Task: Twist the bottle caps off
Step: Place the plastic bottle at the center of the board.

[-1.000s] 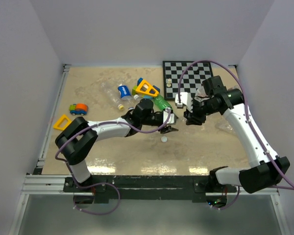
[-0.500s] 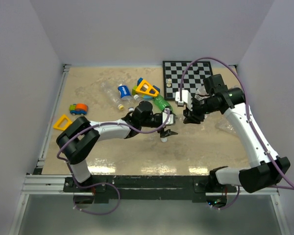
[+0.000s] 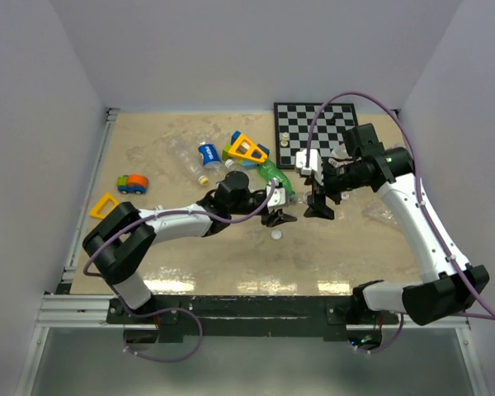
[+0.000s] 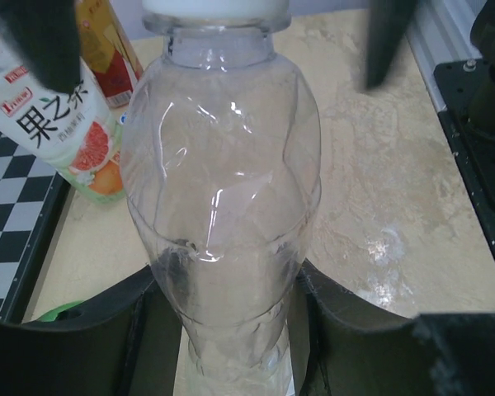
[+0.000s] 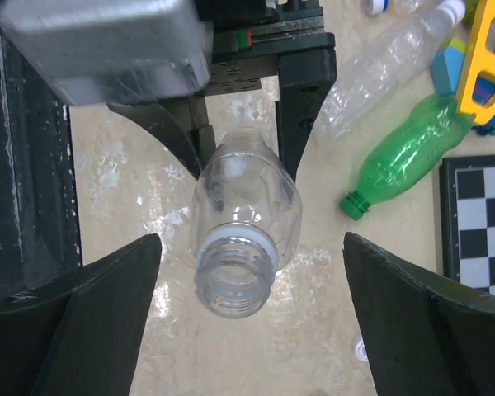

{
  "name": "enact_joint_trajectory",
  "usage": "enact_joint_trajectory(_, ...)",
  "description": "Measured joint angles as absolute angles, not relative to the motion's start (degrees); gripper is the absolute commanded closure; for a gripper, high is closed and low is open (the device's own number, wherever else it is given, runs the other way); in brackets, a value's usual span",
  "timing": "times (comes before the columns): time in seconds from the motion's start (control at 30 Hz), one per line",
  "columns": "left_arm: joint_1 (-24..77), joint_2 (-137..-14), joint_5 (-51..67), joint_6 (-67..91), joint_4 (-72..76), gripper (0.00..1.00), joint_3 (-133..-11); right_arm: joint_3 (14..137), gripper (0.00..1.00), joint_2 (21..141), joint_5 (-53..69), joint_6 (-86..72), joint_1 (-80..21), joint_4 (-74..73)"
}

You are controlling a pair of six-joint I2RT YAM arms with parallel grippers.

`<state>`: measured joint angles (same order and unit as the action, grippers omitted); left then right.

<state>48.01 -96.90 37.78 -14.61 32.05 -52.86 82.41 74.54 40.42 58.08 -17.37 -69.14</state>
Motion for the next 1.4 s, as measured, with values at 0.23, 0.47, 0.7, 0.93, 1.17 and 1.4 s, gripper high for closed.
enact_joint_trajectory(0.23, 47.7, -90.8, 37.3, -7.3, 40.1, 0.62, -46.6, 82.8, 0.02, 74.8, 48.1, 57.0, -17.2, -67.0)
enact_joint_trajectory(0.47, 47.7, -88.9, 36.3, 1.9, 48.1, 0.62, -42.1, 80.8, 0.02, 76.1, 58.4, 59.9, -16.8, -65.2)
enact_joint_trajectory(0.7, 47.7, -88.9, 35.1, 7.3, 53.1, 0.61, -41.6, 79.0, 0.06, 78.7, 64.0, 63.5, -16.8, -66.2)
enact_joint_trajectory(0.93, 47.7, -88.9, 34.9, 9.5, 54.3, 0.55, -41.6, 78.9, 0.36, 78.8, 66.0, 65.1, -16.8, -66.5)
enact_joint_trajectory(1.17, 48.0, -88.9, 34.7, 10.2, 54.7, 0.17, -41.6, 78.9, 0.64, 78.8, 66.7, 65.4, -16.4, -66.4)
enact_joint_trajectory(1.4, 47.6, -85.1, 29.5, 9.8, 53.9, 0.0, -38.5, 78.9, 0.71, 78.3, 67.1, 65.4, -15.4, -66.8)
